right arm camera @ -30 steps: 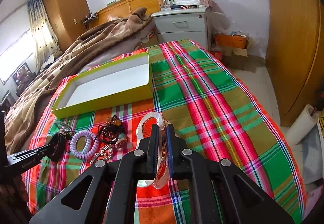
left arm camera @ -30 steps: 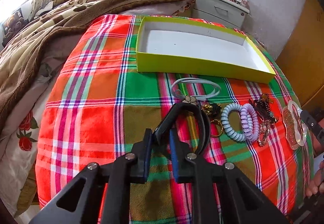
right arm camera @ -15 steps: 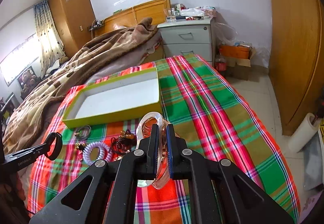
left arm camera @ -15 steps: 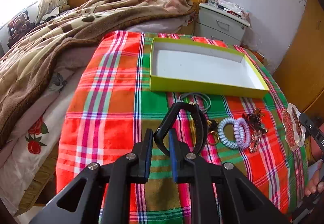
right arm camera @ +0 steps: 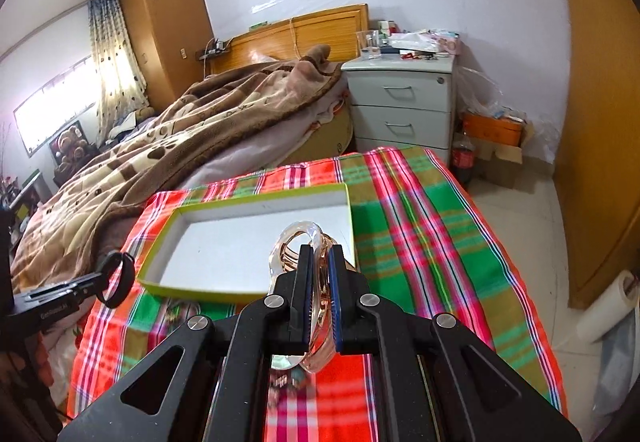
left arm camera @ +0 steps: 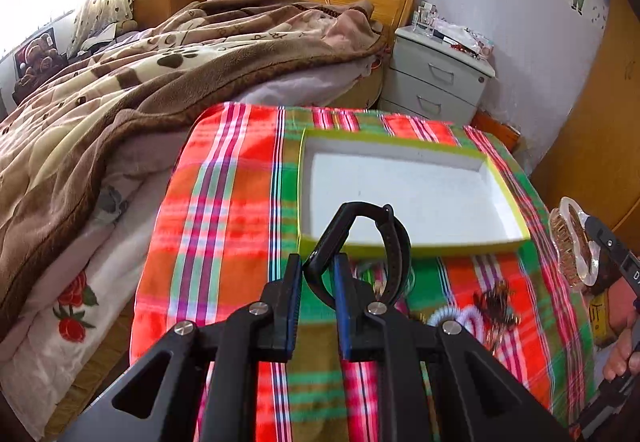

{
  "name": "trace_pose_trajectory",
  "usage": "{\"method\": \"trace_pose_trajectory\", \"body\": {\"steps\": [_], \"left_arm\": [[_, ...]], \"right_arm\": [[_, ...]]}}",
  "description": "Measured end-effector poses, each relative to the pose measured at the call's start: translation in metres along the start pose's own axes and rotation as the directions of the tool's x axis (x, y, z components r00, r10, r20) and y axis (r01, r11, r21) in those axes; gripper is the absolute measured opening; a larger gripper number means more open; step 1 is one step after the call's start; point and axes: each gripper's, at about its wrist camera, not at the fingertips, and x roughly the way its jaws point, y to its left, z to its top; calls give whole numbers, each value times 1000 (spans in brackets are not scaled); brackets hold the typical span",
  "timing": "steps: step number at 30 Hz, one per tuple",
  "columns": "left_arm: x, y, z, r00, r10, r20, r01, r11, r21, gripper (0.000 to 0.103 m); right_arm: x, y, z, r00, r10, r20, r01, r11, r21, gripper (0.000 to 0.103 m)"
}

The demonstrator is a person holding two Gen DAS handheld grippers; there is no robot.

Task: Organize jewelry
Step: 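Carry the claw clip and black band into the yellow box with both tools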

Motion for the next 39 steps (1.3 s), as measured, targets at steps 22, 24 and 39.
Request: {"method": "trace_pose_trajectory", "body": {"steps": [22, 24, 39], "left_arm": [[92, -2, 74, 998, -26, -58, 24, 999, -37, 17], [102, -3, 75, 997, -21, -75, 18, 999, -40, 17], [137, -9, 73, 991, 2, -134, -4, 1000, -20, 17]], "right_arm": [[123, 0, 44, 989, 2, -147, -7, 999, -34, 8], [130, 1, 43, 987, 3, -158, -9, 999, -36, 8], [155, 6, 41, 982, -25, -186, 10, 997, -80, 8]]}}
